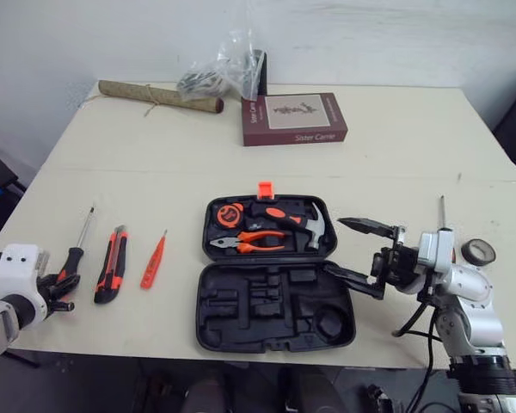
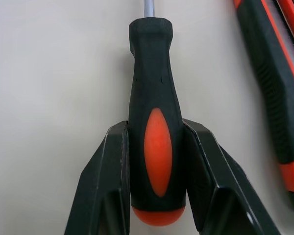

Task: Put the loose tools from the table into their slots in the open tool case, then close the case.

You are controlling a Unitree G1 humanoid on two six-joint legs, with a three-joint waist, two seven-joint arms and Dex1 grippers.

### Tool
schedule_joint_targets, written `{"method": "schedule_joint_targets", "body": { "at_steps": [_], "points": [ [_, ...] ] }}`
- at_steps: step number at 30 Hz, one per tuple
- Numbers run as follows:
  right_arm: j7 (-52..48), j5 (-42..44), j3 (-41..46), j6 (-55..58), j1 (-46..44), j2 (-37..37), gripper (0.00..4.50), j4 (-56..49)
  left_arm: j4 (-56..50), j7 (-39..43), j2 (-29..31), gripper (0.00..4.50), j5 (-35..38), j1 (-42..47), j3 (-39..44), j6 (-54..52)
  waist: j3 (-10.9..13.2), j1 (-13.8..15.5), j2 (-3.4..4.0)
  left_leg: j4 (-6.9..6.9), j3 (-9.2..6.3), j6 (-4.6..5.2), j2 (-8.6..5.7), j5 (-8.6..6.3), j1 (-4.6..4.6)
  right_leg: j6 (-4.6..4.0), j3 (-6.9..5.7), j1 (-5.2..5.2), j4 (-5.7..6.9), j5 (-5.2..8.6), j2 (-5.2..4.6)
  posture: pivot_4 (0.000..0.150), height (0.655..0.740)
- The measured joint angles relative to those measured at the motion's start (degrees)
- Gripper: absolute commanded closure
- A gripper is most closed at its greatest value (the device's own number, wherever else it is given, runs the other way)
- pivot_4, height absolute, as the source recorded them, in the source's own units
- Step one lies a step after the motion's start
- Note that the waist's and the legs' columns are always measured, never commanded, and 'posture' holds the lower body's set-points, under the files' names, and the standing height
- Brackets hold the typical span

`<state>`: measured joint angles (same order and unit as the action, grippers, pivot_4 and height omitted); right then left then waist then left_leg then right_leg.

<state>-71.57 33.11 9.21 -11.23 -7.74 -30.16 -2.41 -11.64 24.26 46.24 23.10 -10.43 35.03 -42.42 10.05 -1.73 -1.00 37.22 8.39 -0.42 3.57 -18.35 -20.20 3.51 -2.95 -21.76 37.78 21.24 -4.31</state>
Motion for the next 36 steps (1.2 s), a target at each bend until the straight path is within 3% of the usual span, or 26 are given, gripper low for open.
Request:
{"method": "schedule_joint_targets", "body": {
  "at_steps": [4, 6, 12, 19, 24, 29, 36],
  "points": [
    [1.16, 0.27, 2.68, 0.36, 2.96, -2.39, 0.00, -2.02, -1.91, 11.42, 3.33, 3.69, -0.05, 0.45, 3.49, 16.42, -0.02, 0.21, -0.08, 0.06, 0.01, 0.09, -0.06, -0.06, -0.01, 0.00, -0.01, 0.10, -0.11, 0.00, -0.08, 0.150, 0.7400],
    [0.77, 1.74, 3.31, 3.62, 5.09, -5.11, 0.00, -2.44, -4.26, 20.03, 6.43, 3.69, 0.56, 1.68, 1.21, 23.42, 0.00, 0.37, -0.04, 0.07, 0.01, 0.17, -0.12, -0.10, 0.02, 0.00, -0.01, 0.17, -0.14, 0.00, -0.16, 0.150, 0.7400],
    [-0.41, 3.83, 4.48, 7.61, 3.50, -7.07, 0.00, -3.53, -9.16, 34.07, 13.76, 3.69, -1.41, 15.41, -21.04, 28.03, 0.07, -0.05, 0.07, -0.02, 0.07, 0.07, -0.08, -0.01, 0.01, 0.01, 0.07, 0.10, -0.12, -0.01, 0.02, 0.150, 0.7400],
    [-4.76, 0.44, 5.08, 4.19, 4.30, -10.54, 0.00, -1.23, -16.64, 39.42, 14.25, 3.69, -7.53, 36.86, -45.58, 14.13, 0.11, 0.06, 0.07, 0.13, 0.22, 0.05, 0.00, 0.01, -0.04, 0.02, 0.27, 0.07, -0.15, -0.01, 0.30, 0.150, 0.7400],
    [-5.07, -0.23, 5.60, 3.21, 5.26, -10.84, 0.00, -0.33, -19.41, 38.70, 9.72, 3.69, -10.38, 48.02, -56.76, -1.95, 0.18, 0.26, -0.01, 0.44, 0.12, 0.05, 0.11, 0.01, -0.09, 0.04, 0.40, 0.09, -0.01, -0.02, 0.52, 0.150, 0.7400],
    [-4.31, -0.24, 6.71, 2.65, 8.27, -10.85, 0.00, -1.98, -20.34, 35.11, 7.36, 3.69, -11.59, 49.24, -59.73, -11.49, 0.20, 0.13, -0.01, 0.42, 0.10, 0.02, 0.21, 0.01, -0.09, 0.05, 0.52, 0.06, -0.02, -0.01, 0.66, 0.150, 0.7400],
    [-2.40, -0.47, 6.91, 2.67, 9.18, -10.84, 0.00, -4.07, -21.16, 33.22, 8.14, 3.69, -13.56, 47.64, -62.66, -13.63, 0.20, 0.40, -0.02, 0.57, 0.07, 0.02, 0.20, 0.01, -0.09, 0.05, 0.57, 0.09, 0.04, -0.01, 0.65, 0.150, 0.7400]
  ]
}}
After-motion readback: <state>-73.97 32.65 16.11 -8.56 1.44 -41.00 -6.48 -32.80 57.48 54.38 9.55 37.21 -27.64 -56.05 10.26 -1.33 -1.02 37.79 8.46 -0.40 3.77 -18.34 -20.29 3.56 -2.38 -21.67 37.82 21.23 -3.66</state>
